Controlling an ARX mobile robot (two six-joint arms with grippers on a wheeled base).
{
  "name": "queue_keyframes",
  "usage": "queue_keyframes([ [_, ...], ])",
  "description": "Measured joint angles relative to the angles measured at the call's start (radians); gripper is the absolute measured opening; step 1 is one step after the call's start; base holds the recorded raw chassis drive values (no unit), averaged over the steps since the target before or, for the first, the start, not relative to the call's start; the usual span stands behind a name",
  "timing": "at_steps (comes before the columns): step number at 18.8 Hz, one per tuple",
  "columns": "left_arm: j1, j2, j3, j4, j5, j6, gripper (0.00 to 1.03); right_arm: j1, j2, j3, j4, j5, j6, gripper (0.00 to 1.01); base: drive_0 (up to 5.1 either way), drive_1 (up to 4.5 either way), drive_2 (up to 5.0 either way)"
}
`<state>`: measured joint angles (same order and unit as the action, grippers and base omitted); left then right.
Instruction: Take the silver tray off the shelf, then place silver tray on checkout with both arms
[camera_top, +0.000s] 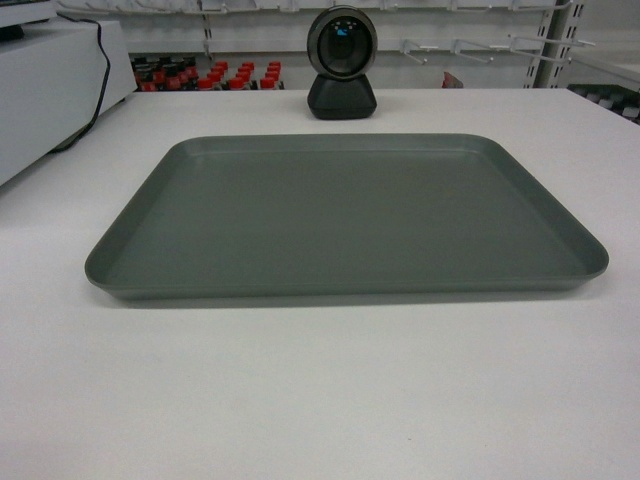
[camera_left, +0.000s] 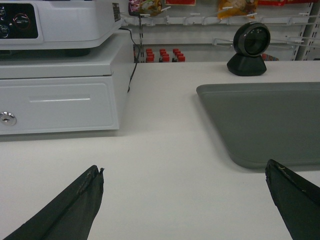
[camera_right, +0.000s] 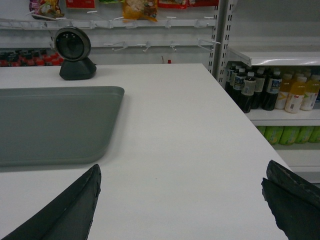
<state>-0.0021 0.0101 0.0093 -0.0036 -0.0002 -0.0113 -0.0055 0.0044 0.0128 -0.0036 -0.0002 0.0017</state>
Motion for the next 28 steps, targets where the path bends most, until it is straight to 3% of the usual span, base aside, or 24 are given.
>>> queue_keyframes([
  [5,0.000,0.000,0.000,0.000,0.000,0.000,0.98,0.000,0.000,0.000,0.000,0.000,0.000,0.98,0.0,-0.32,0.3],
  [18,0.000,0.000,0.000,0.001,0.000,0.000,0.98,0.000,0.000,0.000,0.000,0.000,0.000,0.98,0.0,-4.17,4.2],
  [28,0.000,0.000,0.000,0.002,0.000,0.000,0.98,0.000,0.000,0.000,0.005,0.000,0.000,0.98,0.0,0.00,0.0],
])
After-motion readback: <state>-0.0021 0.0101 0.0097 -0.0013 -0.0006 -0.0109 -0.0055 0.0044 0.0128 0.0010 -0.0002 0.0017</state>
